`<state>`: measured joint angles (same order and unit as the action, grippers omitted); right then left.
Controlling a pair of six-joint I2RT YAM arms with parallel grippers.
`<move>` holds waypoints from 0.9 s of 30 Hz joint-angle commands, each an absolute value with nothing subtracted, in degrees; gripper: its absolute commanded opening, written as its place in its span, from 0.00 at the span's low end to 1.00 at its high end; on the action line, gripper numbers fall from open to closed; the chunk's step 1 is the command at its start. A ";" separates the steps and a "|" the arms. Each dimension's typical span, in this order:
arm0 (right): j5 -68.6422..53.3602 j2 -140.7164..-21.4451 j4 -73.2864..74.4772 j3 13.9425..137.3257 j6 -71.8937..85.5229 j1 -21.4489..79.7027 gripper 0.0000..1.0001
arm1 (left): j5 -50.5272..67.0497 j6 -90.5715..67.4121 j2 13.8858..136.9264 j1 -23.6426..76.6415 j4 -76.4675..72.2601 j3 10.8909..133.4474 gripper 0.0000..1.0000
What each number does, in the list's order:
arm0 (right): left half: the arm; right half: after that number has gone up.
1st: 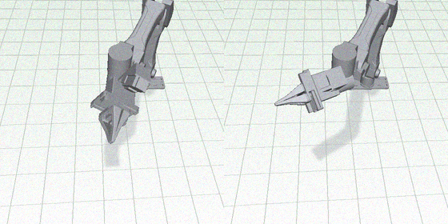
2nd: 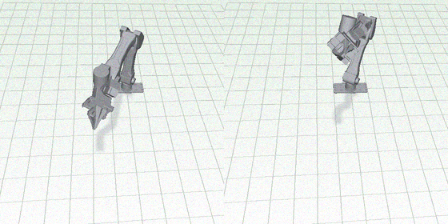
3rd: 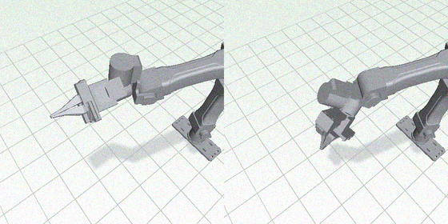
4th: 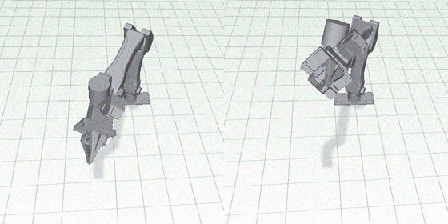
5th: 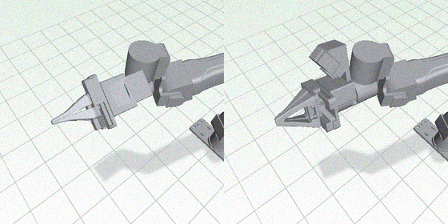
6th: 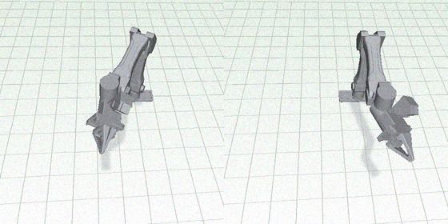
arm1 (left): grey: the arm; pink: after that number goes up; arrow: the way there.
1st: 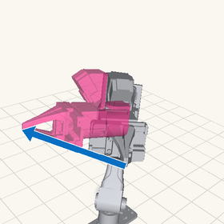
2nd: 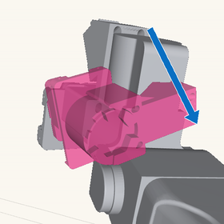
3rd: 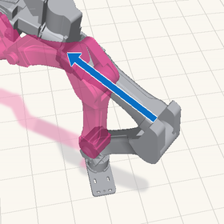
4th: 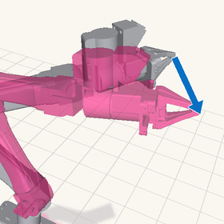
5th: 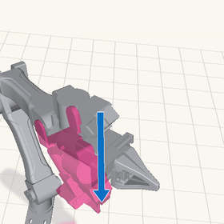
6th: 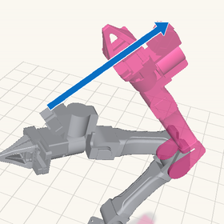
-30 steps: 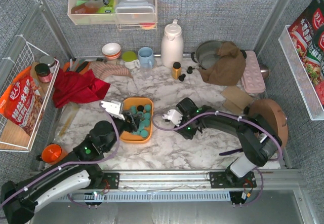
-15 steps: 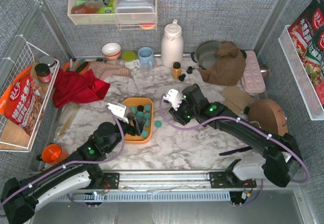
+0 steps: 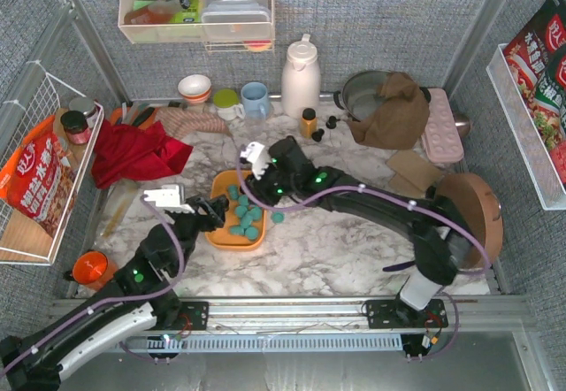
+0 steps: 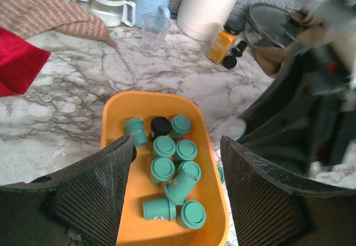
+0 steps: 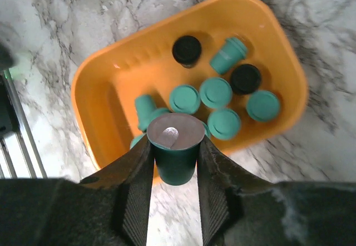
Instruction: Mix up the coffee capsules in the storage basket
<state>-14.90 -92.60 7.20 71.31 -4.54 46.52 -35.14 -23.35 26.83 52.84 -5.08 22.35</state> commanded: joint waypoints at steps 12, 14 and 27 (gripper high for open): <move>1.10 -98.84 3.61 72.21 5.95 47.30 0.70 | -40.31 -25.61 20.53 52.85 3.50 22.12 0.74; 7.67 -97.75 6.86 71.47 9.17 46.84 0.68 | -40.03 -25.41 20.64 52.90 2.79 21.83 0.74; 8.43 -103.64 10.34 68.79 14.69 44.40 0.59 | -39.38 -24.70 21.62 52.87 1.63 21.70 0.74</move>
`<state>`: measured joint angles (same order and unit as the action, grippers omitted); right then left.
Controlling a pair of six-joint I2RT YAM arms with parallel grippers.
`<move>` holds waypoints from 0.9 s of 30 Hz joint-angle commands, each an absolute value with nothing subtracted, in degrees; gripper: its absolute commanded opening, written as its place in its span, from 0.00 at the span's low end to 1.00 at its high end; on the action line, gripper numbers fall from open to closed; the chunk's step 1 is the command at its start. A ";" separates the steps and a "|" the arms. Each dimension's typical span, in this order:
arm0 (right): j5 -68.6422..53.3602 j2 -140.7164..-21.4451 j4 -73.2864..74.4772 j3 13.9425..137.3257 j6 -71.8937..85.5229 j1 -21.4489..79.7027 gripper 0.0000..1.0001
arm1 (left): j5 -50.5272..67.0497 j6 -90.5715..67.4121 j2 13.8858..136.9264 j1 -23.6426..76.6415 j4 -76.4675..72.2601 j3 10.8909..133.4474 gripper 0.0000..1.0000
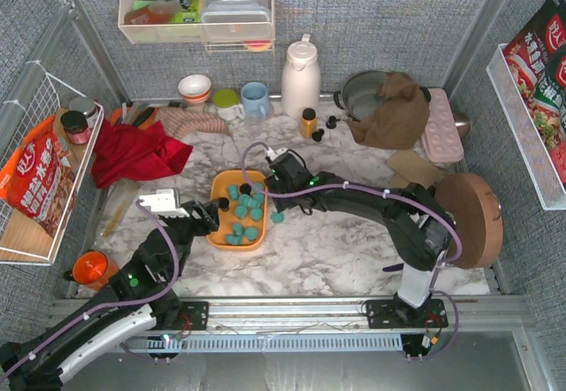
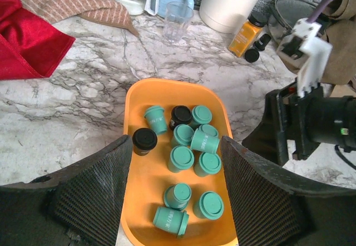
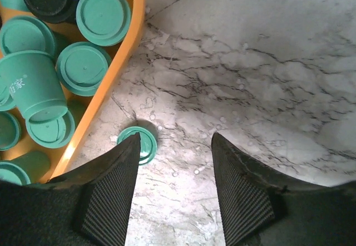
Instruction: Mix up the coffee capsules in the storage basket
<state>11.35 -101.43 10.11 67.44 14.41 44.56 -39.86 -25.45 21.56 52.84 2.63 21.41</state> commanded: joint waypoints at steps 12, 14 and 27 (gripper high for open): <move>2.55 -109.73 14.23 72.03 13.51 44.65 0.68 | -38.96 -24.16 21.81 52.88 0.91 21.23 0.74; 3.12 -110.07 14.68 72.03 13.53 44.93 0.67 | -38.85 -24.16 21.90 52.84 0.71 21.10 0.74; 6.83 -109.88 14.18 69.84 14.15 46.05 0.56 | -38.13 -24.61 21.92 52.82 0.25 20.57 0.74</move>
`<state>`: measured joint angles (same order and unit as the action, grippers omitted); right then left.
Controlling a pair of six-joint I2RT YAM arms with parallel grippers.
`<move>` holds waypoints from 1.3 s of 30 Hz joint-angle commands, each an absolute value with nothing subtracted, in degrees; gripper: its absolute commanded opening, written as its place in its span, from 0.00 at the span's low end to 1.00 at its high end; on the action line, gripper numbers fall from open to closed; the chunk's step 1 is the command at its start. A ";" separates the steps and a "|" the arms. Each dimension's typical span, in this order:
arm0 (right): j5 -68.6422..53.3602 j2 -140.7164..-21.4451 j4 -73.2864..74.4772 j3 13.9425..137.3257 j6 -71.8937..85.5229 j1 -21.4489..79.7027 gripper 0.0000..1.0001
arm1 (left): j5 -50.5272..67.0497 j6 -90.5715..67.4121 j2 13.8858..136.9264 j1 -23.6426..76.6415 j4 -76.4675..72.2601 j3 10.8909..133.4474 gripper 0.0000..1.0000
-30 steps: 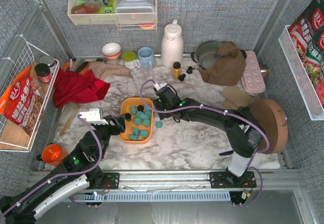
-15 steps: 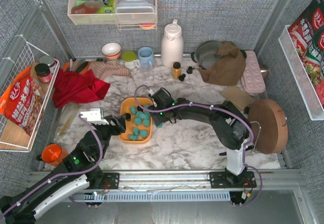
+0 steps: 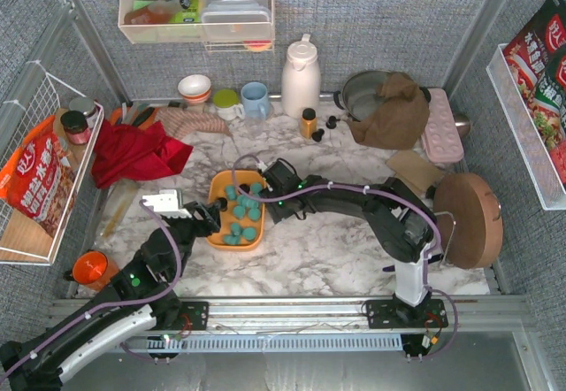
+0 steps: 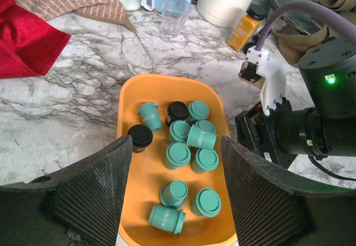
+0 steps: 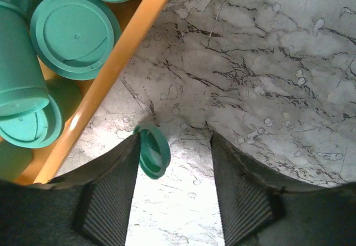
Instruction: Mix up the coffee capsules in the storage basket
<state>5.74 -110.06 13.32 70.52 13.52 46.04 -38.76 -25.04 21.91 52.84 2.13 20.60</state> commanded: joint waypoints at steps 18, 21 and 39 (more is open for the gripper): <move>5.75 -108.28 14.26 69.66 15.08 45.45 0.12 | -38.03 -24.70 21.65 52.89 -0.01 20.47 0.74; 5.73 -107.79 14.56 69.76 14.65 45.35 0.11 | -38.21 -24.70 21.37 52.89 0.28 20.48 0.74; 8.31 -98.43 25.58 82.49 8.51 51.32 0.05 | -39.55 -24.01 19.87 52.87 0.92 21.02 0.74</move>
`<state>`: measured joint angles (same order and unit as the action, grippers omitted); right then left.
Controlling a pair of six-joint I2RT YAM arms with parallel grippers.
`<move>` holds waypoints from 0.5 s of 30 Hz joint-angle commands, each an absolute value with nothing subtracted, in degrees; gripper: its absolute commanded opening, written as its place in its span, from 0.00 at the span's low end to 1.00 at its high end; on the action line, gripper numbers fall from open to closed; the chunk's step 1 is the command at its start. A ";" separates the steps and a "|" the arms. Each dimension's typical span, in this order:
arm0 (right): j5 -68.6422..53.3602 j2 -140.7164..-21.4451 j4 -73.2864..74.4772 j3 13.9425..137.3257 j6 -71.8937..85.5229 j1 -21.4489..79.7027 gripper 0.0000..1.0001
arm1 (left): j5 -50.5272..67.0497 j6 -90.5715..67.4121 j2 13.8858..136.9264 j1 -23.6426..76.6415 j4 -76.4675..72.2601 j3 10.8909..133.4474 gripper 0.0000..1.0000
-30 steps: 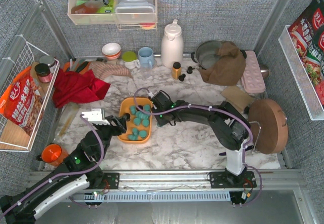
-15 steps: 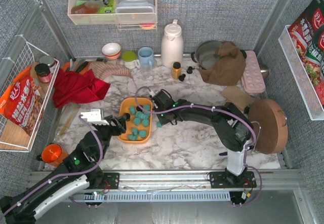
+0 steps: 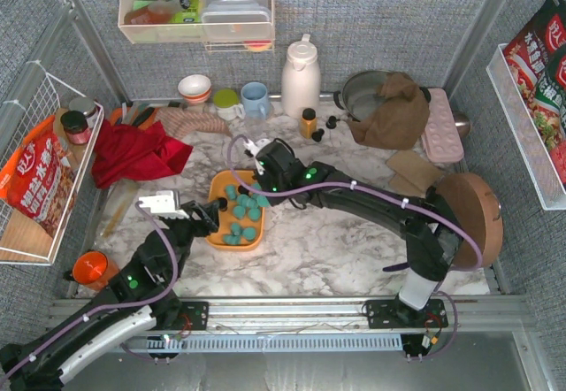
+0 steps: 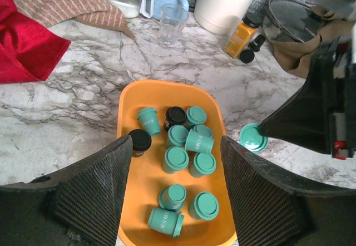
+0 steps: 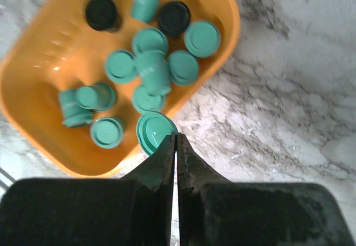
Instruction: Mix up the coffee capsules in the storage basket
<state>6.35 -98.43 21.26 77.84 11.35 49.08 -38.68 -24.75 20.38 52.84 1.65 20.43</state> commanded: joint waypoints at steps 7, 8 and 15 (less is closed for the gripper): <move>6.37 -104.18 24.02 86.26 8.93 53.70 0.23 | -40.35 -23.94 17.20 52.88 3.70 22.86 0.77; 5.84 -104.84 23.37 86.23 9.10 53.69 0.27 | -40.11 -23.99 16.82 52.85 4.49 23.49 0.77; 7.26 -104.13 19.08 85.39 7.14 50.21 0.49 | -38.93 -21.93 14.70 52.87 10.04 29.75 0.80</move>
